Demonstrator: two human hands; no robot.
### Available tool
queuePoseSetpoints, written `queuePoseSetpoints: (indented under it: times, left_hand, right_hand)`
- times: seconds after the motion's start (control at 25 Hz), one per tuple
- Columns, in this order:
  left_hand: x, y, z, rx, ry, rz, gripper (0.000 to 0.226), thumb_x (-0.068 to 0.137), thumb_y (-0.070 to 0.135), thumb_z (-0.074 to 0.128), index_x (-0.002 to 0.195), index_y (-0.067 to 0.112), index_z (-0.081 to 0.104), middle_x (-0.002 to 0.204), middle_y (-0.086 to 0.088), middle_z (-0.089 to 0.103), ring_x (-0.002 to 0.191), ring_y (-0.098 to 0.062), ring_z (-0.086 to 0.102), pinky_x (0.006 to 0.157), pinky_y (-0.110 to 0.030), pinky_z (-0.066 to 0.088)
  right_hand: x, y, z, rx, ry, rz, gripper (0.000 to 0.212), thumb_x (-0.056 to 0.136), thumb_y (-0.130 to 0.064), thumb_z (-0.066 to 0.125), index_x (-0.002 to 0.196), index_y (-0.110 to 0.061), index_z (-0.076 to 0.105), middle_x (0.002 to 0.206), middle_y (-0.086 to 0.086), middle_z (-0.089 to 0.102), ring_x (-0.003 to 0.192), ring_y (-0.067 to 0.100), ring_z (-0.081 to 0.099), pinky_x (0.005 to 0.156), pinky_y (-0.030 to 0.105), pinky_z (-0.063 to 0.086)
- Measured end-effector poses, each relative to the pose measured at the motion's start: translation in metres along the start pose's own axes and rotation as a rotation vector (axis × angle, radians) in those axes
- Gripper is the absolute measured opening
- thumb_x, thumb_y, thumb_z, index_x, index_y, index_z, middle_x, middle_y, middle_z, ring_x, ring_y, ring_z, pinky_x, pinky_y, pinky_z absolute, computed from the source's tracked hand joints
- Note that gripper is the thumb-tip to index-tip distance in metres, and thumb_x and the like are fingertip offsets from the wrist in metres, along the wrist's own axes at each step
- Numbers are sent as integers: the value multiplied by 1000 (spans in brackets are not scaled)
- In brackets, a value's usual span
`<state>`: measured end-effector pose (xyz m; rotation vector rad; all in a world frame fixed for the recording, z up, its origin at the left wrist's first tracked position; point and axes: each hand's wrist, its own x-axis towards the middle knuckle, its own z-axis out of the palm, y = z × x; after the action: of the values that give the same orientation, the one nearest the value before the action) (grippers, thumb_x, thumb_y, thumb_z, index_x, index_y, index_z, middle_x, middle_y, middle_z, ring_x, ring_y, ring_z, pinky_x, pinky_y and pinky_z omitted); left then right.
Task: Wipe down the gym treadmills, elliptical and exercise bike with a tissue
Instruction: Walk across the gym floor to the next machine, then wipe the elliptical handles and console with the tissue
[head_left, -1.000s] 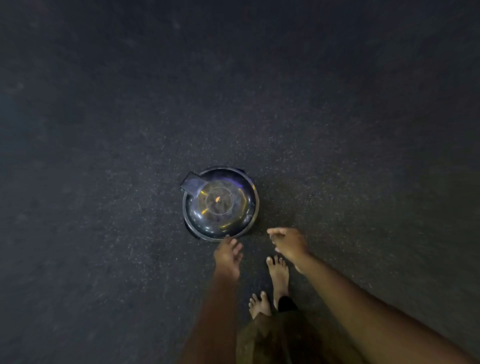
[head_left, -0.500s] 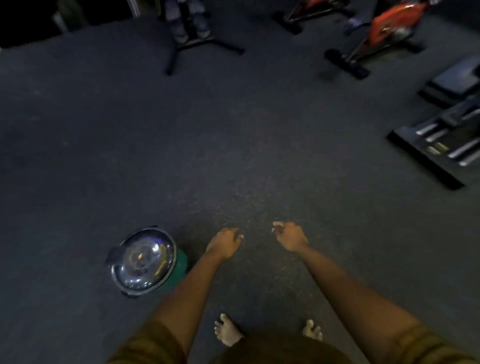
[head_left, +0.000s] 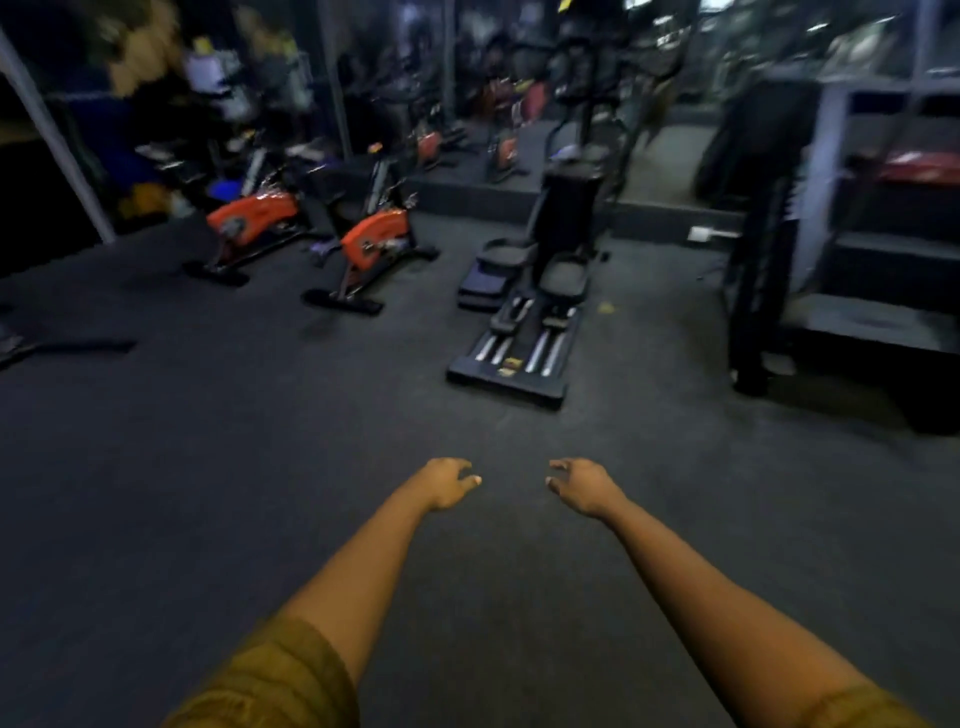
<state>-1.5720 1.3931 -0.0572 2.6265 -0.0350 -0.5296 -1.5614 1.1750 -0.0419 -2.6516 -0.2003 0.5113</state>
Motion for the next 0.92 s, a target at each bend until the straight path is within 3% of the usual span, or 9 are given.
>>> queuePoseSetpoints:
  times: [0.24,0.44,0.92]
  left_hand:
    - [136,201,11,159,-90,276,51,99,38,46,140,8,45,143,-14,47,132,-28,43,107,-33,35]
    - [245,370,25,219,-209,471,54,101,38,42,145,9,37,147,-12,40,132,-29,42,109,-38,35]
    - [511,679,24,369,-235,745,53,100,38,43,144,10,38,146,-13,43,132,-28,41,108,-35,35]
  right_hand:
    - [13,164,-134,3,153,290,46,99,-29,43,141,-10,39,145,10,40,131,27,39,106,32,31]
    - [31,296,-238,-58,205,491,46,100,-29,41,141,-10,39,146,9,40,131,26,39,107,33,32]
    - [137,541,-464,-5,333,695,42,98,-26,44,137,-13,46,142,6,45,129,25,42,103,31,35]
